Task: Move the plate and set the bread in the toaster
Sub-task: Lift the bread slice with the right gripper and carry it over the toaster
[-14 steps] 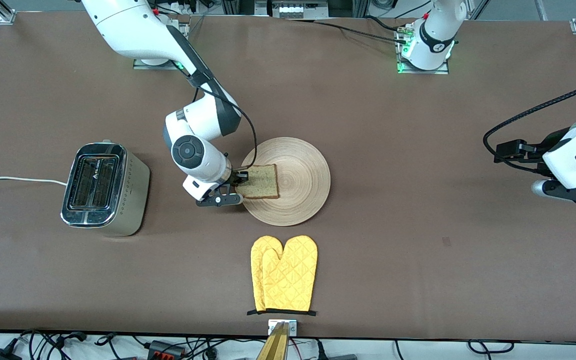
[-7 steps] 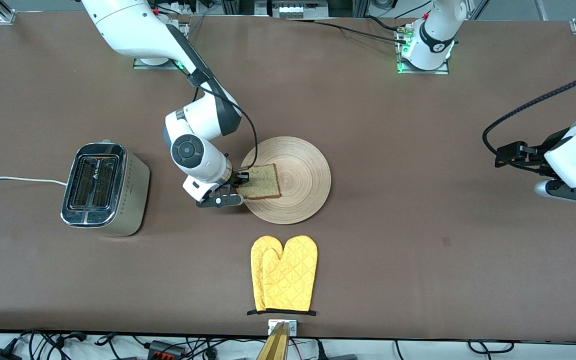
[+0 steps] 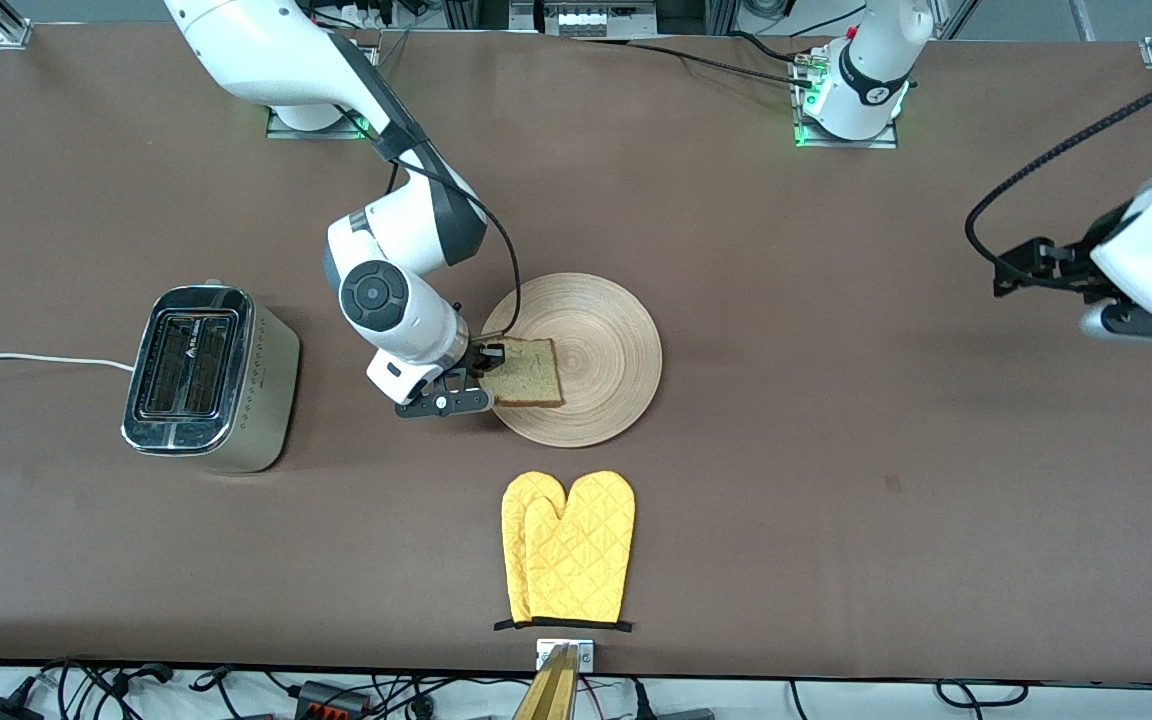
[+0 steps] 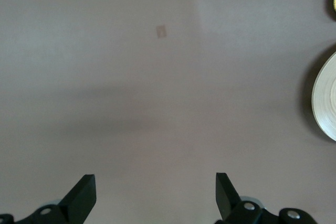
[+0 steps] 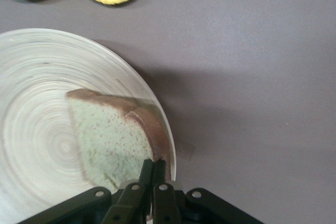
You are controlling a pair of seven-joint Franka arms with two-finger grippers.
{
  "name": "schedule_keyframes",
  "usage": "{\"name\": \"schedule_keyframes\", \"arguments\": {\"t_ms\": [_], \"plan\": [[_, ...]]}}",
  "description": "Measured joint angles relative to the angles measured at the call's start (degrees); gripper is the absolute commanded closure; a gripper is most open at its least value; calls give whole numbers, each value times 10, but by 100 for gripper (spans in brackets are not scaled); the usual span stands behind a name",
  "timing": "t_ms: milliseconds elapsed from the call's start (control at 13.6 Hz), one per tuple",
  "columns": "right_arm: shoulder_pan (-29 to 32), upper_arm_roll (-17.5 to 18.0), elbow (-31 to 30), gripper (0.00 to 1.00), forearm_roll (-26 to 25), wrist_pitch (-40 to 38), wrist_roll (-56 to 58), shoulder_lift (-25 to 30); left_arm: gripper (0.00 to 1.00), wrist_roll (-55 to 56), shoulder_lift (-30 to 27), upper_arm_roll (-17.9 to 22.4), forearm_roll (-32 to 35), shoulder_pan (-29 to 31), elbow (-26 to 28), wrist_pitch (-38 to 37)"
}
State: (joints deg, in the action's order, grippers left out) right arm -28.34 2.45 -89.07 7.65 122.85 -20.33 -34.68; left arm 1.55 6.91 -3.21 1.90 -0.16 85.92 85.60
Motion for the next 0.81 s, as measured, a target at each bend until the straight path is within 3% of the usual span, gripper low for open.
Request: {"name": "schedule_keyframes", "arguments": {"t_ms": [293, 587, 807], "plan": [[0, -5, 42, 100, -8, -92, 0, 35, 0, 31, -59, 35, 0, -40, 72, 9], [5, -13, 45, 100, -76, -175, 0, 85, 0, 33, -64, 53, 0, -46, 76, 25], [26, -38, 45, 100, -120, -246, 26, 118, 0, 33, -66, 51, -1, -48, 71, 30]]}}
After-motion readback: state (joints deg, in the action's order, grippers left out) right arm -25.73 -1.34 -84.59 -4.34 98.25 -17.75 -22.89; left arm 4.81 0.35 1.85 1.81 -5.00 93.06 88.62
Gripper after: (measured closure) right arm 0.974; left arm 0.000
